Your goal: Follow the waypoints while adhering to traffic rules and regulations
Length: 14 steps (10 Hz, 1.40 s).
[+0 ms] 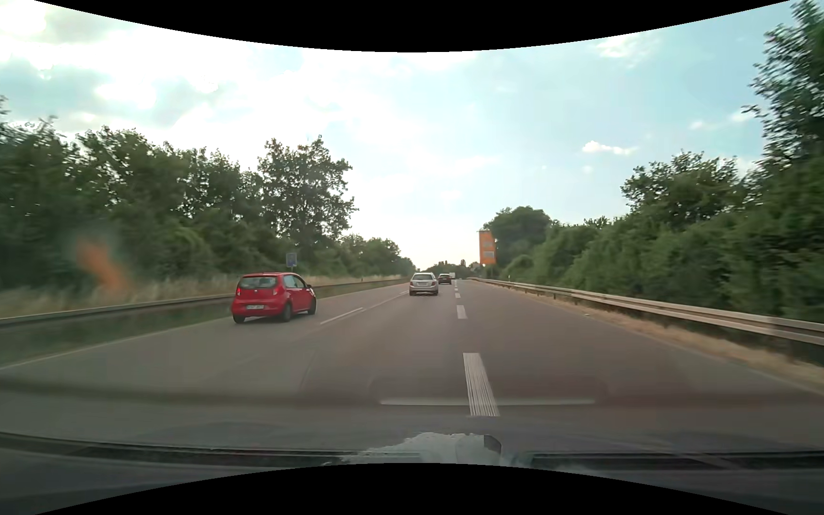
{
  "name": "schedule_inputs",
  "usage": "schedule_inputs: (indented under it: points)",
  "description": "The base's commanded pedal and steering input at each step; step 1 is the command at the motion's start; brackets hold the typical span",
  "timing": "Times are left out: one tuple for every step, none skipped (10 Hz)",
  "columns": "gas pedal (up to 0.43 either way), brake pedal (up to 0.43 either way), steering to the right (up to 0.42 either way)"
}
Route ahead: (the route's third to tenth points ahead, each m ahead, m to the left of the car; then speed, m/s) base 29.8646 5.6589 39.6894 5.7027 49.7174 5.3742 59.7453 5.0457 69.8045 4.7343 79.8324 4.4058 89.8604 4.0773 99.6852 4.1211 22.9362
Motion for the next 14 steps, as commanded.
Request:
schedule_inputs:
  points:
    - [0.268, 0.0, 0.0]
    - [0.268, 0.0, 0.0]
    - [0.268, 0.0, 0.0]
    - [0.268, 0.0, 0.0]
    - [0.268, 0.0, 0.0]
    - [0.268, 0.0, 0.001]
    - [0.268, 0.0, 0.0]
    - [0.26, 0.0, 0.001]
    - [0.24, 0.0, 0.001]
    - [0.228, 0.0, 0.001]
    - [0.22, 0.0, 0.002]
    - [0.209, 0.0, 0.002]
    - [0.189, 0.0, 0.003]
    - [0.177, 0.0, 0.003]
